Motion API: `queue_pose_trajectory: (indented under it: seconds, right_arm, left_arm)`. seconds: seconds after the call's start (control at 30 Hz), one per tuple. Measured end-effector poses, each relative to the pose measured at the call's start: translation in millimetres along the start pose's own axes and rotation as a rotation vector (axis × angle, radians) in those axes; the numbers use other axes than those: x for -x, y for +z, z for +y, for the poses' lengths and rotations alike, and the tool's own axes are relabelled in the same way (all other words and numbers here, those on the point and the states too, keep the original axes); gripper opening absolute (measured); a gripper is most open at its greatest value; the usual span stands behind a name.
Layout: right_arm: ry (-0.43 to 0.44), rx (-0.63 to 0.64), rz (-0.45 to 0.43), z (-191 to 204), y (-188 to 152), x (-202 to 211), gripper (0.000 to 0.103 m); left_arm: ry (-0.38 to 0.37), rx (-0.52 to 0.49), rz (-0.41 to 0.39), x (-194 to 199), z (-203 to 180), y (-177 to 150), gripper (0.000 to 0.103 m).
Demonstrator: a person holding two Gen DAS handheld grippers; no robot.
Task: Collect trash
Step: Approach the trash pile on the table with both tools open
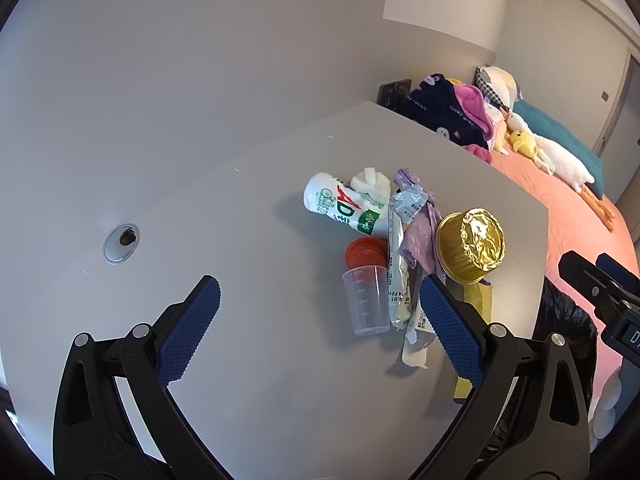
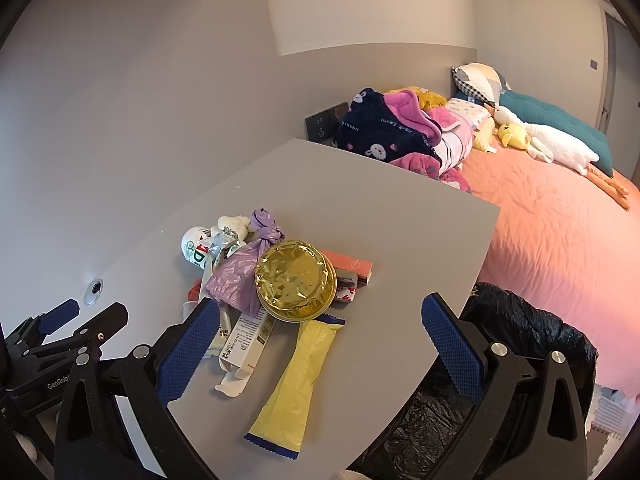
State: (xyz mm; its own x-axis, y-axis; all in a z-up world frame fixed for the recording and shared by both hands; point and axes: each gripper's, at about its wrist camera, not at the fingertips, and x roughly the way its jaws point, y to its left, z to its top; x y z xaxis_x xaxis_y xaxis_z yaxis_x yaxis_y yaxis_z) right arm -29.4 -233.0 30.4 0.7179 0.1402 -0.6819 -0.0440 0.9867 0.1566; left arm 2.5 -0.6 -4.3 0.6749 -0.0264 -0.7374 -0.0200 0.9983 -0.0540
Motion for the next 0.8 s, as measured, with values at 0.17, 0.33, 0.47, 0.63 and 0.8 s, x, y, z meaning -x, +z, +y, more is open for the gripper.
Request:
queue_pose_trajectory:
  seconds: [0.17,0.33,0.47,0.63,0.8]
  right_arm:
    - [-0.002,0.001,0.000,1.0,0.5,-0.5,0.100]
    - [-0.003,0.002,0.000,1.1,0.4,-0.9,0.100]
    - [-0.004,0.002,-0.002,1.1,0.5,-0.8,0.100]
    - [-0.004,0.004,0.002,2.2,0.1,-0.4,0.100]
    - [-0.005,0.004,-0.001,1.2,0.0,0.5,0.100]
  left_arm:
    - [-0.007,0.001,0.001,-0.1,-0.5,1.5,0.096]
    - [-0.010,-0.005,-0.001,1.0,-0.8,1.5,0.096]
    - [-0.010,-0.004,0.000,1.0,-0.4,1.9,0.096]
    - [-0.012,-0.005,0.001,0.6,0.1,2.4,0.096]
    - [-0.016,-0.006,0.000,1.5,0.9,2.9,0.096]
